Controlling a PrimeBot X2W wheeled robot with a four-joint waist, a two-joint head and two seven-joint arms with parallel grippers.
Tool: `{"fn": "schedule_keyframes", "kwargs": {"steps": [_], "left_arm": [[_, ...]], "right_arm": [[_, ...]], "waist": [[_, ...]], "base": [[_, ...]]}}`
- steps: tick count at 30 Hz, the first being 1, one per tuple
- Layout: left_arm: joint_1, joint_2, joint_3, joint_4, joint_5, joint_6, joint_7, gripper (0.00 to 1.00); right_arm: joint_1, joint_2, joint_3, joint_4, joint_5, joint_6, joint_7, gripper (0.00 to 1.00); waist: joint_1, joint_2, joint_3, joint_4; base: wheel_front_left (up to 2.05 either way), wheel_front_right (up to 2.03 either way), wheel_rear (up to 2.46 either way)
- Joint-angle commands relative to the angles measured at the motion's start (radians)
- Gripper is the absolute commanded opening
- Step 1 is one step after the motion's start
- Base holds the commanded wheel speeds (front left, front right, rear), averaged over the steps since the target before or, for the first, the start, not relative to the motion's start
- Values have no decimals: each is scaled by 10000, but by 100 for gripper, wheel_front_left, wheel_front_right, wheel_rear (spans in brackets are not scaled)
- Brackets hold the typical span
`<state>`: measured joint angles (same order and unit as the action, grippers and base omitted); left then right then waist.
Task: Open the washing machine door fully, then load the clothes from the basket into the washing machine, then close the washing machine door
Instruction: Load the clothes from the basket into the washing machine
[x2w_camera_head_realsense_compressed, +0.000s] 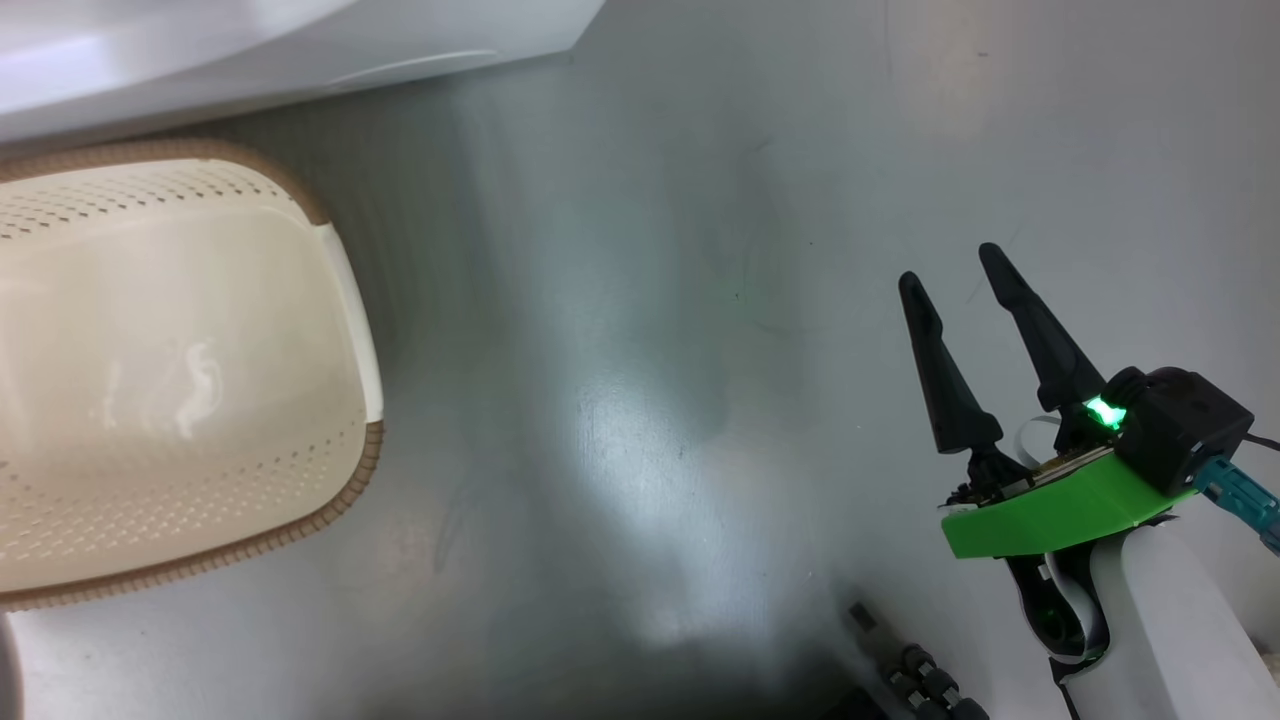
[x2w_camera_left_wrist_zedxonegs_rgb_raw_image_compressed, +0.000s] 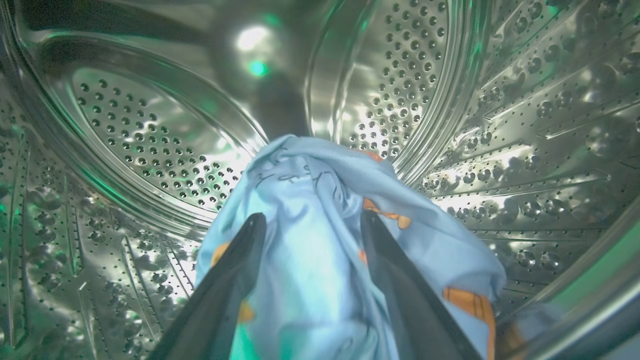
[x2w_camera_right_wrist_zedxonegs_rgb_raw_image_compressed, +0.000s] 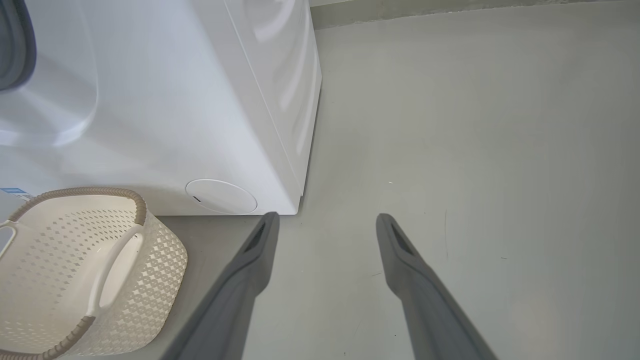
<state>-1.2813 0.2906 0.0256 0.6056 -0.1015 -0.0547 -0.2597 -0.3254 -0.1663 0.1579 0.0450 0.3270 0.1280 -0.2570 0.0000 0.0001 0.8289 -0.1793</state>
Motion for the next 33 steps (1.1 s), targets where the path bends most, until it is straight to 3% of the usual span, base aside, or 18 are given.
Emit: {"fn": "schedule_keyframes", "kwargs": {"steps": [1,16,33], "left_arm": [[71,395,198,-160,-140,-42,-19,100],[1446,-339,516,-97,-412,-307,-20,100],[4852,-687,981,-1642,-445,-573,-20,100]], "right_arm": [[242,-25,158,-152,122,27,-48,100],[211,-134,69,-45,114,27,-48,100],[770,-273,221,182,-1,27,-48,100]], "waist": [[0,-1,-69,65],[0,-1,-1328,644],[0,-1,-3739,1094]], "base": [[0,0,0],[0,0,0],[0,0,0]]}}
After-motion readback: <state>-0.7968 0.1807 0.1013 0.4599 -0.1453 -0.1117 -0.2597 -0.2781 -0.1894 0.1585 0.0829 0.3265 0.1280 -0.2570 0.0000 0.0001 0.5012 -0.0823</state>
